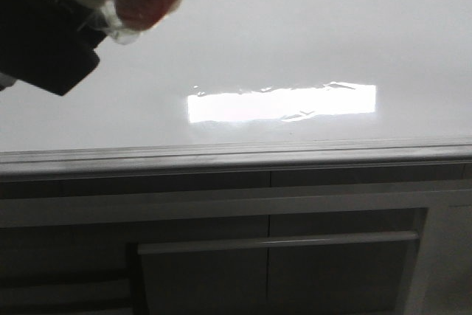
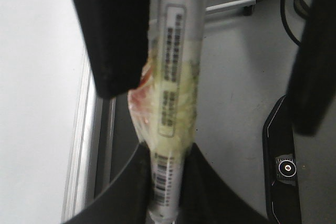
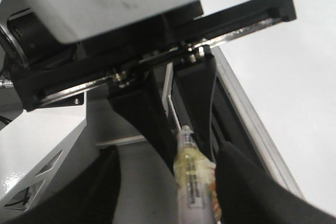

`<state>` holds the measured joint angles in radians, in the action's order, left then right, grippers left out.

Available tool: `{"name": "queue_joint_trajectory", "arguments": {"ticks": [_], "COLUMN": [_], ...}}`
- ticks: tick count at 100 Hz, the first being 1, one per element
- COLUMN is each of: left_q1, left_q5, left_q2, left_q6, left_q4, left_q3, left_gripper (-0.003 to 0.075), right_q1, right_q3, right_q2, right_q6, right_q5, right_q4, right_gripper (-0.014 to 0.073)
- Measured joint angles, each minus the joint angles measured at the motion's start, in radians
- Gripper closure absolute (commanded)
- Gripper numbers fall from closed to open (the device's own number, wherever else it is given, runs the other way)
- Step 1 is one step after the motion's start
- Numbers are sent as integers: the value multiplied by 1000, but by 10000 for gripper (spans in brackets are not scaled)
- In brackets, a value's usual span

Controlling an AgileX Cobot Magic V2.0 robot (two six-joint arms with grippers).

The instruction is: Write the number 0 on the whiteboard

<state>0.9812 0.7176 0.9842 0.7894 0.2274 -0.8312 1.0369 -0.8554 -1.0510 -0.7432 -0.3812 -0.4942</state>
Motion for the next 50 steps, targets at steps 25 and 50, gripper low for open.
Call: {"name": "queue_joint_trajectory", "arguments": {"ticks": [25,50], "left_q1": [0,0], "left_q5": [33,40], "left_q2": [0,0], "left_q6": [4,6], "left_q4": [13,27], "left_q3": [0,0], "left_gripper": [740,732], "right_q1": [0,0], "right_q3": [0,-5], "right_q2": [-27,-33], "right_q6": [-2,-2], "right_q5": [5,-1], "right_q4": [13,47], "right_gripper": [537,669]}}
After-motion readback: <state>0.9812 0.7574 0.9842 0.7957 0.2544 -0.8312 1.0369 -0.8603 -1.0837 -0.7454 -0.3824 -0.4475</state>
